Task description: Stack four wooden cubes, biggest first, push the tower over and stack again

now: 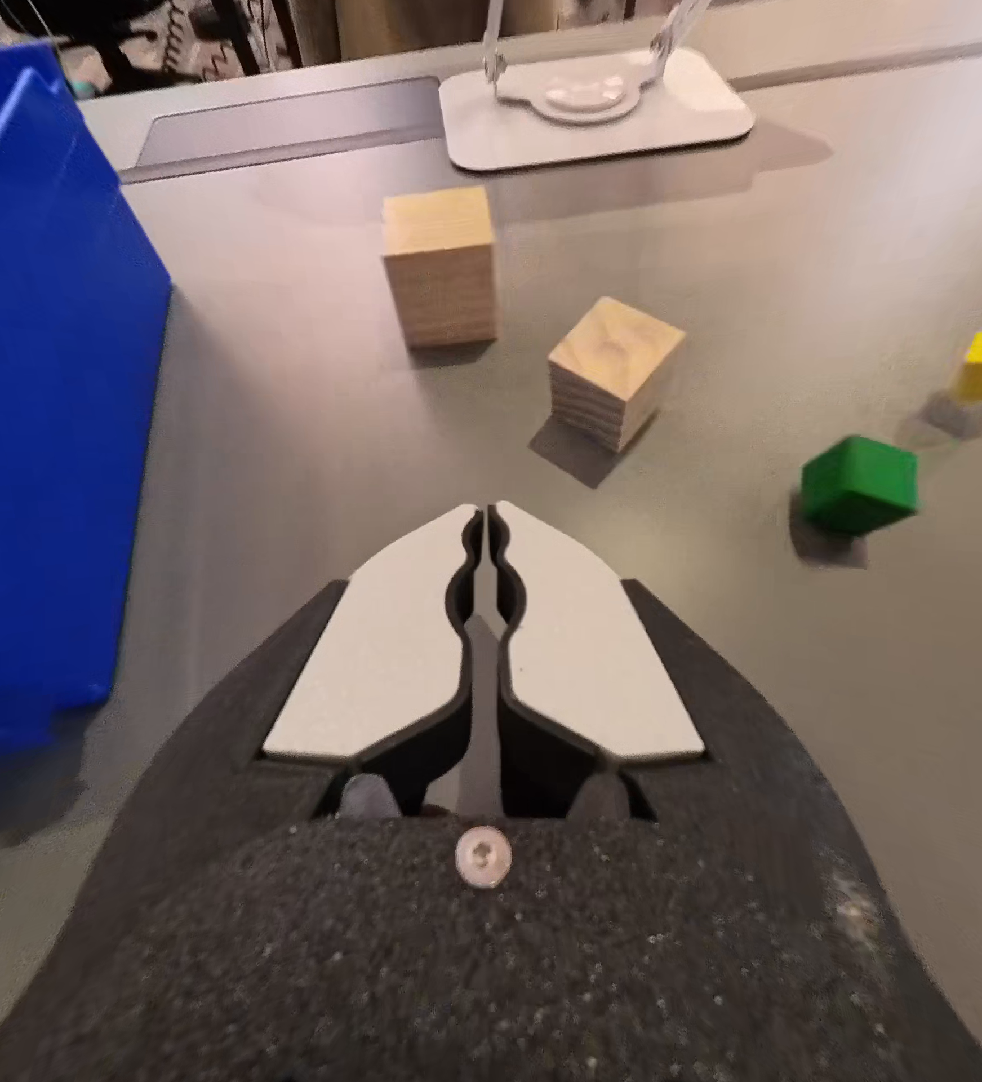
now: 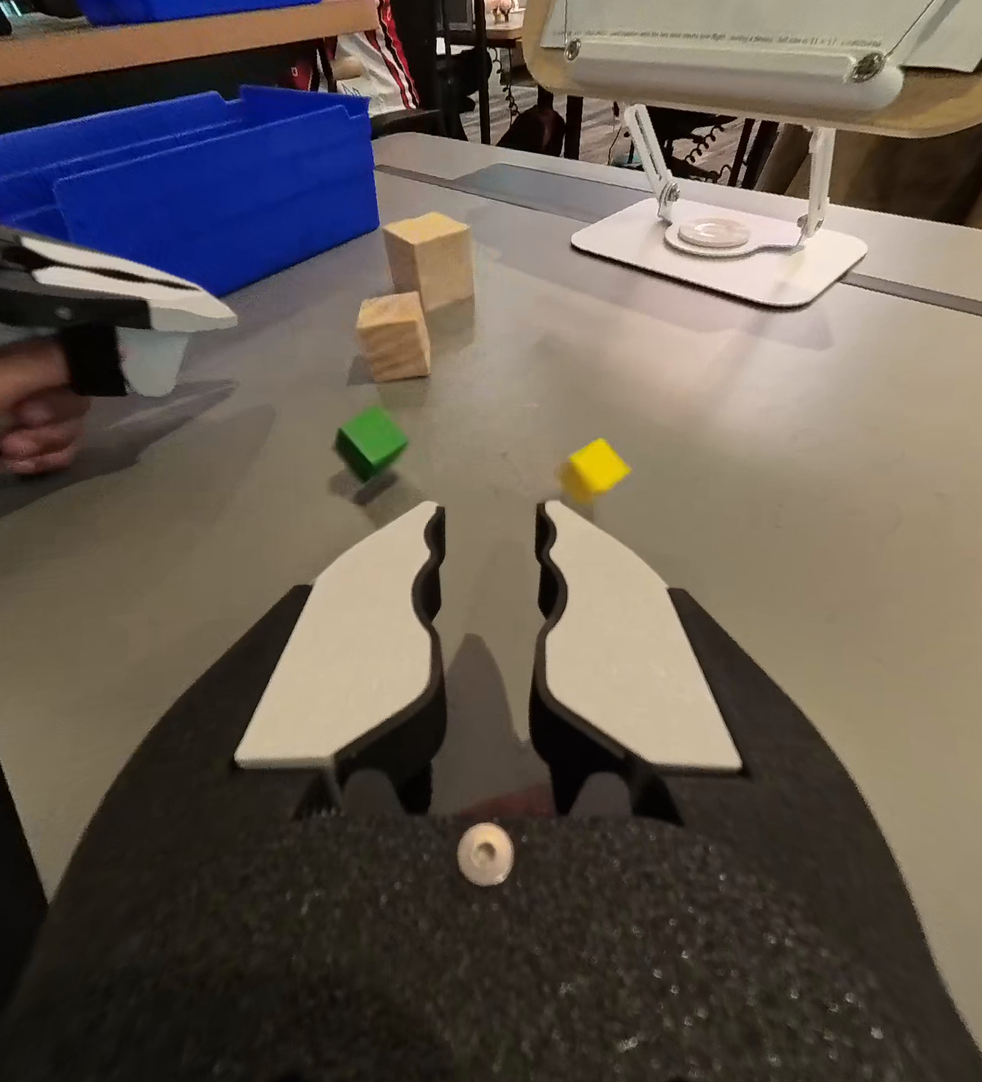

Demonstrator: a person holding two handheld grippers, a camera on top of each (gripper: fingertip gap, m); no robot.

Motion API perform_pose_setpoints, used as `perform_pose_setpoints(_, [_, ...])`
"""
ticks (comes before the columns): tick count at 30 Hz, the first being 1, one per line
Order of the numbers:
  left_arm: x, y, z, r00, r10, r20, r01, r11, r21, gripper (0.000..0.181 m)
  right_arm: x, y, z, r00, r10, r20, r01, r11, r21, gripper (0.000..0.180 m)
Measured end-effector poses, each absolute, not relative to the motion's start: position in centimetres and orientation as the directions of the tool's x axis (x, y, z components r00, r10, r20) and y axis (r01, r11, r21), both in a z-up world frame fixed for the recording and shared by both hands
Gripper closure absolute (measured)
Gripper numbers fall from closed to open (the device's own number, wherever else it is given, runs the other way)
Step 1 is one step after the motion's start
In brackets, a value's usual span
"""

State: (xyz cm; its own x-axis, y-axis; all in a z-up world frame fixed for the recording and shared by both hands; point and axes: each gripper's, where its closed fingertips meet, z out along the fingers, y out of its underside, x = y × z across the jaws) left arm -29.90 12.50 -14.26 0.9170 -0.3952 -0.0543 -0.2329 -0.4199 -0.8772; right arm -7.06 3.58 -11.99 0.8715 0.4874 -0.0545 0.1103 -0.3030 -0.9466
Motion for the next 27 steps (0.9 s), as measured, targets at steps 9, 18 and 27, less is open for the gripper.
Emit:
perform_pose_setpoints(9, [-30.0,10.6,-10.6,0.880,-0.475,-0.022,-0.130,-0.195,-0.972,0.130,-7.8,3.7,-12.2,0.876,0.481,0.045,0.198,-0.273,-0.941,0.147])
perform_pose_setpoints(18, [-29.0,10.3,-11.1,0.851,-0.522,-0.051,-0.181,-0.202,-0.963,0.124,-6.8,4.1,-13.0,0.914,0.397,0.078,0.220,-0.325,-0.920,0.143])
perform_pose_setpoints(27, [-28.8,10.4,-11.4,0.849,-0.524,-0.071,-0.207,-0.206,-0.956,0.125,-6.9,4.1,-13.0,0.915,0.385,0.120,0.252,-0.312,-0.916,0.144])
